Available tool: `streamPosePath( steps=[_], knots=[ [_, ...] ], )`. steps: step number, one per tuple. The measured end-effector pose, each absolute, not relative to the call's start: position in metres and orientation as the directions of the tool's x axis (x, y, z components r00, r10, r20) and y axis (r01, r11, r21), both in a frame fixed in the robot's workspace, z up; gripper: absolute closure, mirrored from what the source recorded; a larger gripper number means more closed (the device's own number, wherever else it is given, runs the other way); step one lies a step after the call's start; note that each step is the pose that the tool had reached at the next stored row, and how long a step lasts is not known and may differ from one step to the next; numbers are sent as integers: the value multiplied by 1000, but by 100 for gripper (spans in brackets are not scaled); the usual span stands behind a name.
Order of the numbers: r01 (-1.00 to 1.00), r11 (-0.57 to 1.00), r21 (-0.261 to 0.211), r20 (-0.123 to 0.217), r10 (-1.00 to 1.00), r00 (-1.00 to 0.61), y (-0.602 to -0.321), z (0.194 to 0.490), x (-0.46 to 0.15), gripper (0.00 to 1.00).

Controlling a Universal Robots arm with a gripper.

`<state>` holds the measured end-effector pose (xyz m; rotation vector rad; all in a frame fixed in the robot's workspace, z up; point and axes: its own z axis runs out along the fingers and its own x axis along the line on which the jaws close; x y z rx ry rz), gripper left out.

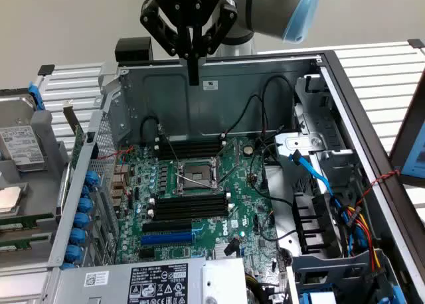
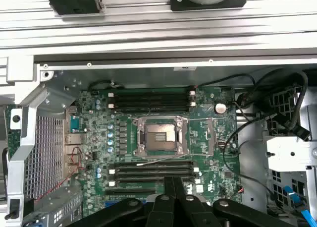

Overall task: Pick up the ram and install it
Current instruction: 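Reach for the ram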

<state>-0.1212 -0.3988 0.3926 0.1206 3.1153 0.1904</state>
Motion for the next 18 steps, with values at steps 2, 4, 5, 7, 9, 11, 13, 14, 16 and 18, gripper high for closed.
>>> streamPosePath(
  steps=[2,4,5,7,9,11,13,14,16,18],
  knots=[
    [76,989,123,-13,78,-997,-399,393,-121,90],
    [76,989,124,-13,78,-997,-399,393,-121,90],
    [76,989,124,-13,78,-997,-399,393,-121,90],
    [76,989,124,-13,78,-997,-399,393,-121,90],
    [76,989,124,-13,78,-997,-399,393,-121,90],
    [76,989,124,-13,78,-997,-399,393,-121,90],
    [75,989,124,-13,78,-997,-399,393,-122,90],
    [75,989,124,-14,77,-997,-399,393,-122,90],
    [74,989,124,-20,77,-997,-399,393,-127,90],
    [73,989,125,-28,77,-997,-399,392,-135,90]
  ],
)
